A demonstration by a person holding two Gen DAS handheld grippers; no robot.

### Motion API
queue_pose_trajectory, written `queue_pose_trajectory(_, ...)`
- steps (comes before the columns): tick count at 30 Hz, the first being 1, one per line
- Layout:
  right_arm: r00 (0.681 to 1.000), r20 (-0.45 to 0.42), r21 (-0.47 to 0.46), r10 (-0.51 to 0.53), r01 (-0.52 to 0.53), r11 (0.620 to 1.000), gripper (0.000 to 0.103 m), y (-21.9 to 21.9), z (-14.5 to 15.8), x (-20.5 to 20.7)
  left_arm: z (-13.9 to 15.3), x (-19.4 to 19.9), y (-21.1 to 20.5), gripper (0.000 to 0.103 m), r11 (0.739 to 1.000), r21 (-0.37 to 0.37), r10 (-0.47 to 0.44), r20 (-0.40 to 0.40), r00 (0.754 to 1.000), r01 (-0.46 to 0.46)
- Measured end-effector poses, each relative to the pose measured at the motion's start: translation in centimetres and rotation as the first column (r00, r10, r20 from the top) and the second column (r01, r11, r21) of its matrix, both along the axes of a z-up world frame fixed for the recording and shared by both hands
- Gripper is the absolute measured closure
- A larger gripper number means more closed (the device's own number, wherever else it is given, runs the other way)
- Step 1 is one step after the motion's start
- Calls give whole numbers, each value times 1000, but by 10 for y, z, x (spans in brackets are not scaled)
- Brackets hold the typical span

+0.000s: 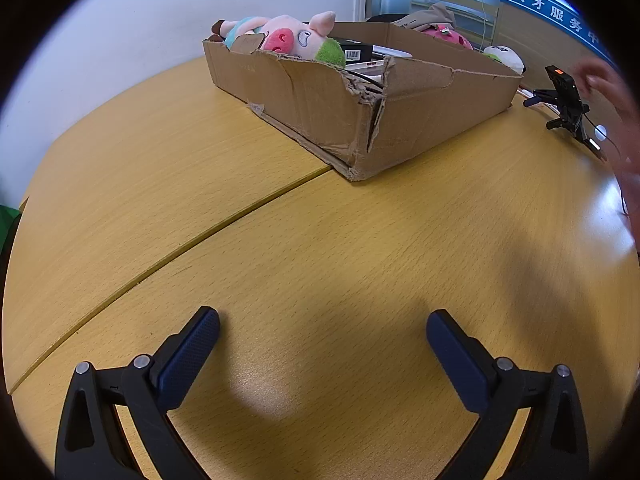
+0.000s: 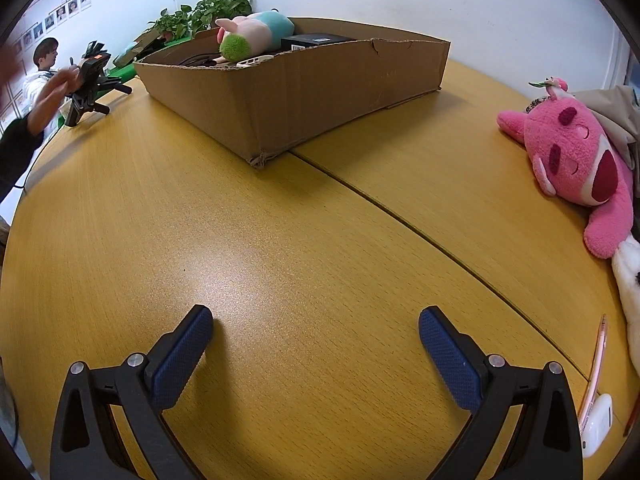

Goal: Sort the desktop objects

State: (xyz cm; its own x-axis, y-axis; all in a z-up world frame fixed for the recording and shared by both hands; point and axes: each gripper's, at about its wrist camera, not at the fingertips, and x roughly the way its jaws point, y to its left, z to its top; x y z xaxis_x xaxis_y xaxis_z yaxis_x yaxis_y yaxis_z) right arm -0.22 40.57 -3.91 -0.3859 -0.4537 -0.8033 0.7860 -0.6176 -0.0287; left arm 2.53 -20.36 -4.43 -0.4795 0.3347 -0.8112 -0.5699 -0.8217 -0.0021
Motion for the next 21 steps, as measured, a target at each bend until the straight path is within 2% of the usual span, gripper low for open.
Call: queue_pose_trajectory(21,1000,-1,-2,7,-7,1000,0,-2,-3,-3,-2,-2,0,0,1000,0,1,-2,1000,-1)
